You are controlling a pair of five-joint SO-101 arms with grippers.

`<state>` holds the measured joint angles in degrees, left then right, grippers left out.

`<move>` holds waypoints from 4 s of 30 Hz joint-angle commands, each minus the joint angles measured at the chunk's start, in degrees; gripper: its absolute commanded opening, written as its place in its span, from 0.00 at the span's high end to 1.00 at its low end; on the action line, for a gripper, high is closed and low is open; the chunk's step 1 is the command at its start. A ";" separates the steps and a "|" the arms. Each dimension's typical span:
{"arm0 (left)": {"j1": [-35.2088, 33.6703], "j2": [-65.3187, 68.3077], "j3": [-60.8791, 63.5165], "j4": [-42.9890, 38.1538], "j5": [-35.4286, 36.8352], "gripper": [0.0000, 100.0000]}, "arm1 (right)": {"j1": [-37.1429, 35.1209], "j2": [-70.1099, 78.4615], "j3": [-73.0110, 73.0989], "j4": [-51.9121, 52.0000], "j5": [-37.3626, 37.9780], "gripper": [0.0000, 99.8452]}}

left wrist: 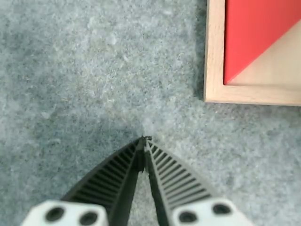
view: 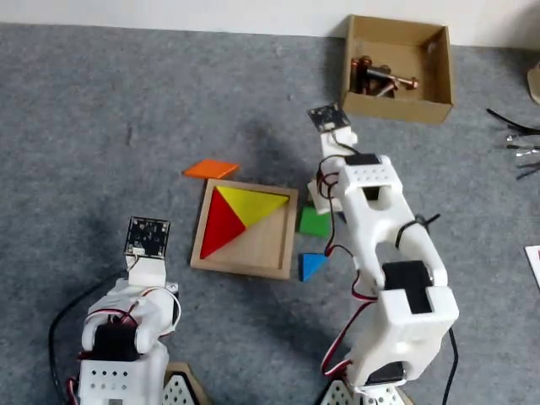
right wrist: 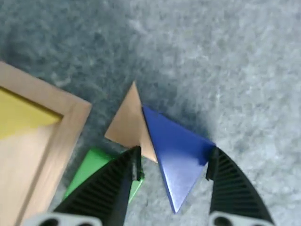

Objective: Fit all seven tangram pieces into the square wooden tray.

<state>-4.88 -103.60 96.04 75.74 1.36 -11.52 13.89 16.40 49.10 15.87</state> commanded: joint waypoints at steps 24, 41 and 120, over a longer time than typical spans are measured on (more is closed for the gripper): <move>-0.75 -0.92 1.10 0.26 0.35 0.99 | 2.68 3.47 -4.62 0.31 8.53 0.84; -0.75 -0.92 1.10 0.26 0.35 0.99 | 3.91 3.47 -7.25 5.93 8.70 0.98; -0.75 -0.92 1.10 0.26 0.35 0.99 | -25.19 -32.31 8.31 27.74 34.46 1.00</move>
<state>-4.88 -103.60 96.04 75.74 1.36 -35.87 -15.91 24.13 80.13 50.42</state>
